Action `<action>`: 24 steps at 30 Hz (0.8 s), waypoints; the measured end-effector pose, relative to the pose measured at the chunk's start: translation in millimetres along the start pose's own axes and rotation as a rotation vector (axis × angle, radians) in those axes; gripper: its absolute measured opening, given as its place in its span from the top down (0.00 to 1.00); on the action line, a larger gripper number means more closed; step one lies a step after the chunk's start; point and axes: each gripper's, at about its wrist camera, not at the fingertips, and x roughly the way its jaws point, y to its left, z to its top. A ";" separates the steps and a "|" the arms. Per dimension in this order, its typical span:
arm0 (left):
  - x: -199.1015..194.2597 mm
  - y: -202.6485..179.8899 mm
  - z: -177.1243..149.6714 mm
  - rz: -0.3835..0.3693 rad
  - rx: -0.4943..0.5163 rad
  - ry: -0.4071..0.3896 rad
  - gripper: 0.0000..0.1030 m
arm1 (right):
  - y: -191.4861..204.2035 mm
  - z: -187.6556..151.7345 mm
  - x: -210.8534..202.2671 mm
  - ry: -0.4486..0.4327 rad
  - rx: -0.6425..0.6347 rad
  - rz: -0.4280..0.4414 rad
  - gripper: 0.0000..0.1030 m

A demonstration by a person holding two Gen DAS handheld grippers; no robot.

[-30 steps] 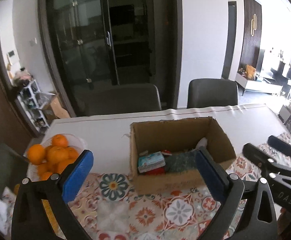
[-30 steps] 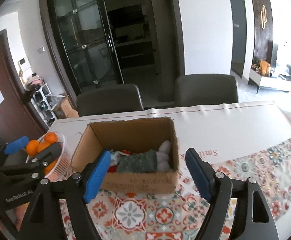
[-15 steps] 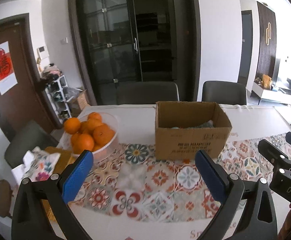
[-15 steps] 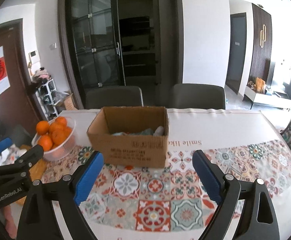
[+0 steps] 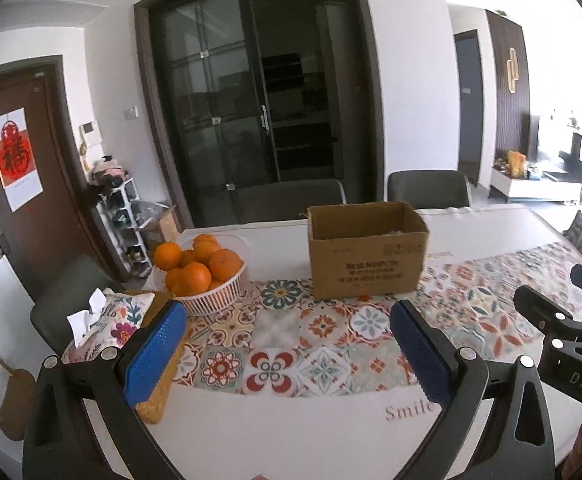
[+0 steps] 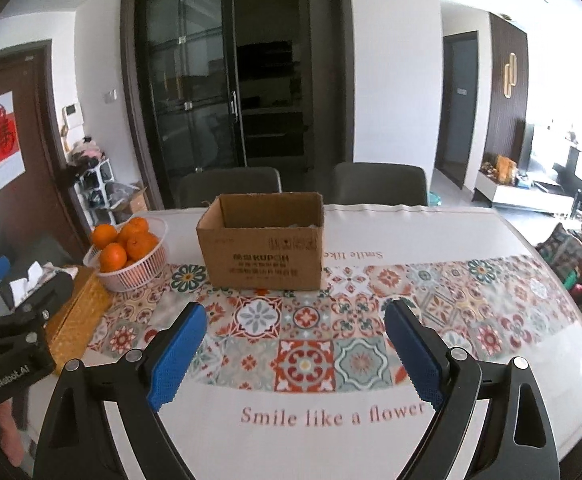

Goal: Organize soft objects

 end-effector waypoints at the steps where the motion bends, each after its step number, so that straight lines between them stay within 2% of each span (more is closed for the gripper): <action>1: -5.7 0.5 -2.1 -0.005 0.000 -0.004 0.00 | 0.6 -3.3 -8.0 -0.003 0.010 -0.008 0.11; 12: -66.7 4.2 -32.0 -0.058 0.012 -0.056 0.00 | 6.9 -38.7 -83.6 -0.064 0.024 -0.048 0.11; 24: -102.7 5.3 -44.7 -0.057 0.014 -0.108 0.00 | 6.8 -55.8 -115.7 -0.102 0.019 -0.026 0.11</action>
